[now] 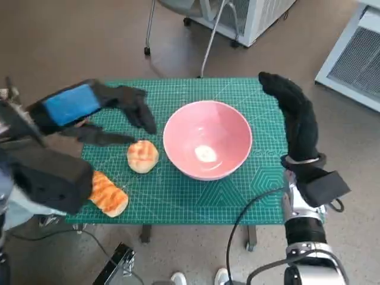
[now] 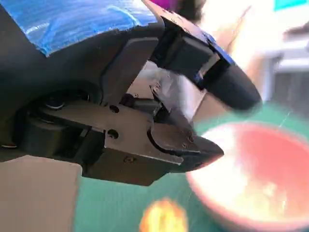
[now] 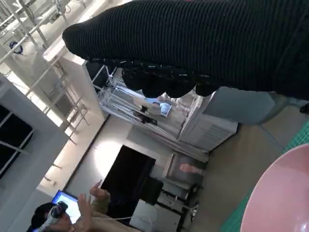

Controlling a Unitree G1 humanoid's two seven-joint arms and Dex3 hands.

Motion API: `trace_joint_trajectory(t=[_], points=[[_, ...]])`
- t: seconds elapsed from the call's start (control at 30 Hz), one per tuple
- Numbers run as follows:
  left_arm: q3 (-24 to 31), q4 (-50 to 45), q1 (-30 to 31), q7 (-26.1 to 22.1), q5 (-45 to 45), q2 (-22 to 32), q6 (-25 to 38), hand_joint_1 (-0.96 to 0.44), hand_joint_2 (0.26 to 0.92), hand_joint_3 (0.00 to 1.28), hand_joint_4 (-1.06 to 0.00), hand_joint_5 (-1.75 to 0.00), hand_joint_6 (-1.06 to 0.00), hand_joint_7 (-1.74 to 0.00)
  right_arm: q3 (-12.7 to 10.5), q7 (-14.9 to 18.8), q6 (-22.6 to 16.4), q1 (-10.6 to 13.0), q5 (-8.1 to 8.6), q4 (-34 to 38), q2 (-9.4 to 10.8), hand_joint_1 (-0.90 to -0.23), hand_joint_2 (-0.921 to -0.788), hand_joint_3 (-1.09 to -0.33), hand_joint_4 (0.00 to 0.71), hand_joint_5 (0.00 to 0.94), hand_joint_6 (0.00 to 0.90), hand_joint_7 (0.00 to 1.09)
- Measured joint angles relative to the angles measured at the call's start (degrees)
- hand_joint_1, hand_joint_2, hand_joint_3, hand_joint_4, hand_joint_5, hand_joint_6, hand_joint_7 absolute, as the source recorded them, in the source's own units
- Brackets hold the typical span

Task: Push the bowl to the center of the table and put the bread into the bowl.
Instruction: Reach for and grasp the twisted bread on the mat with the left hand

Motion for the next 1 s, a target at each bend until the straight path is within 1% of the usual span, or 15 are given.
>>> trace_joint_trajectory(t=[0.07, 0.1, 0.13, 0.23, 0.27, 0.37, 0.6, 0.77, 1.0], points=[[0.8, -3.7, 2.3, -3.3, 0.2, 2.2, 4.4, 0.00, 0.541, 0.39, -0.01, -0.04, -0.12, -0.16, 0.0, -0.1, -0.1, 0.0, -0.15, -0.1, 0.1, -0.532, -0.921, -0.794, 0.347, 0.003, 0.006, 0.83], [1.3, -5.8, 3.7, -4.9, 0.3, 3.6, 6.0, -0.03, 0.567, 0.31, -0.01, -0.02, -0.14, -0.11, 0.0, -0.3, -0.1, 0.1, -0.15, -0.1, 0.0, -0.531, -0.921, -0.794, 0.347, 0.003, 0.007, 0.83], [2.2, -7.8, 5.3, -6.3, 0.2, 5.1, 6.9, -0.04, 0.574, 0.29, 0.00, -0.02, -0.14, -0.10, 0.0, -0.5, -0.1, 0.3, -0.19, -0.2, 0.0, -0.531, -0.921, -0.794, 0.347, 0.003, 0.007, 0.83], [4.5, -12.0, 9.6, -8.9, -0.3, 8.4, 7.3, -0.07, 0.601, 0.22, 0.00, -0.01, -0.16, -0.06, -0.1, -0.9, -0.1, 0.9, -0.25, -0.2, -0.1, -0.531, -0.921, -0.795, 0.347, 0.003, 0.008, 0.82], [5.4, -12.9, 10.8, -9.1, -0.6, 9.0, 7.3, -0.08, 0.621, 0.18, 0.00, 0.00, -0.17, -0.04, -0.1, -1.0, -0.1, 1.0, -0.24, -0.2, -0.1, -0.531, -0.921, -0.795, 0.347, 0.003, 0.008, 0.82], [7.8, -14.4, 14.5, -9.2, -1.6, 10.1, 6.8, -0.07, 0.648, 0.13, -0.01, 0.00, -0.18, -0.02, -0.1, -1.1, -0.1, 1.0, -0.34, -0.2, -0.1, -0.531, -0.921, -0.795, 0.347, 0.003, 0.009, 0.82], [10.8, -15.0, 20.7, -8.9, -3.0, 10.4, 5.1, -0.04, 0.670, 0.09, -0.02, 0.00, -0.19, -0.01, 0.2, -1.1, 0.1, 1.0, -1.00, -0.2, 0.0, -0.537, -0.921, -0.794, 0.348, 0.003, 0.010, 0.82], [10.9, -14.8, 23.4, -7.4, -3.0, 10.4, 3.6, -0.03, 0.676, 0.08, -0.03, 0.00, -0.20, -0.01, 0.2, -1.1, 0.2, 1.0, -0.99, -0.2, 0.0, -0.541, -0.921, -0.793, 0.348, 0.003, 0.011, 0.82], [9.3, -13.5, 25.7, -5.0, -2.0, 10.2, 1.6, -0.03, 0.681, 0.07, -0.06, -0.01, -0.22, -0.01, 0.2, -0.6, 0.3, 1.0, -0.69, -0.1, 0.0, -0.542, -0.921, -0.792, 0.348, 0.003, 0.011, 0.82]])
